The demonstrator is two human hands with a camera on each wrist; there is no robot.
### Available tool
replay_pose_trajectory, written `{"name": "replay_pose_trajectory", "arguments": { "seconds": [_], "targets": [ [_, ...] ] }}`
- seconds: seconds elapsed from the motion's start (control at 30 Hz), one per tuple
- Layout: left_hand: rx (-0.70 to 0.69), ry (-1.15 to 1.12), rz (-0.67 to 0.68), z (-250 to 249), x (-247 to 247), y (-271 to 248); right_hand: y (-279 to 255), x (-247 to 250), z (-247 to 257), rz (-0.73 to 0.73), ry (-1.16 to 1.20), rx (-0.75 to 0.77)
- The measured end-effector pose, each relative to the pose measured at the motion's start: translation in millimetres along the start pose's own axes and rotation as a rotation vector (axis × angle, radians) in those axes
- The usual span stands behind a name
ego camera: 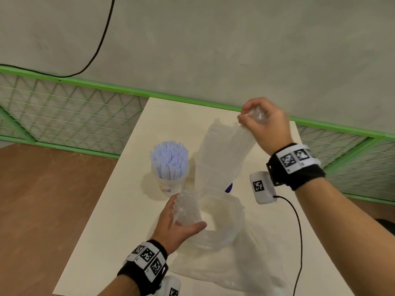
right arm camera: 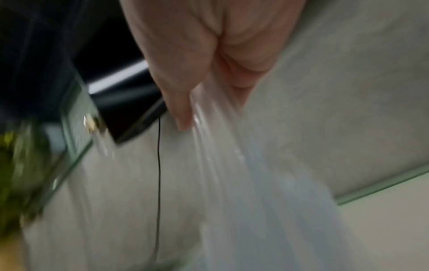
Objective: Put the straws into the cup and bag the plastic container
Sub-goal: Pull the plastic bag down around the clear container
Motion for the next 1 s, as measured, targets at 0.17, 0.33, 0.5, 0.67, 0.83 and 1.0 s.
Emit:
{"name": "replay_pose_trajectory", "arguments": {
  "seconds": [0.17, 0.33, 0.5, 0.67, 0.83, 1.0],
  "targets": [
    [0.008, -0.012, 0.004, 1.3, -0.2, 1.5, -21.0, -42.7, -32.9, 0.337, -0.382, 0.223],
    [0.018, -0.024, -0.004, 1.5, 1.0, 3.1, -50.4, -68.3, -53.2, 0.67, -0.682, 0.374],
    [0.04, -0.042, -0.004, 2.0, 1.0, 5.1, -52.4, -67.5, -49.7, 0.777, -0.724, 0.329],
    [0.037, -0.052, -0.005, 0.7, -0.7, 5.7, -58.1, -59.5, -11.1, 0.575, -0.519, 0.39],
    [0.015, -0.013, -0.016, -1.9, 0.3, 6.1, -106.6, -60.0, 29.9, 0.757, -0.022, 0.303],
    [-0.039, 0.047, 0.013, -8.9, -4.4, 7.0, -138.4, -65.3, 19.9, 0.892, 0.011, 0.085]
  ]
}}
Point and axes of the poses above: each hand's wrist, its own y-axis towards the middle knuckle, its own x-axis out of the back of the hand, z = x × y, the point moved 3 cm from there along y, towards the middle knuckle, and after that the axes turned 6 degrees about -z, right-handed, at the moved point
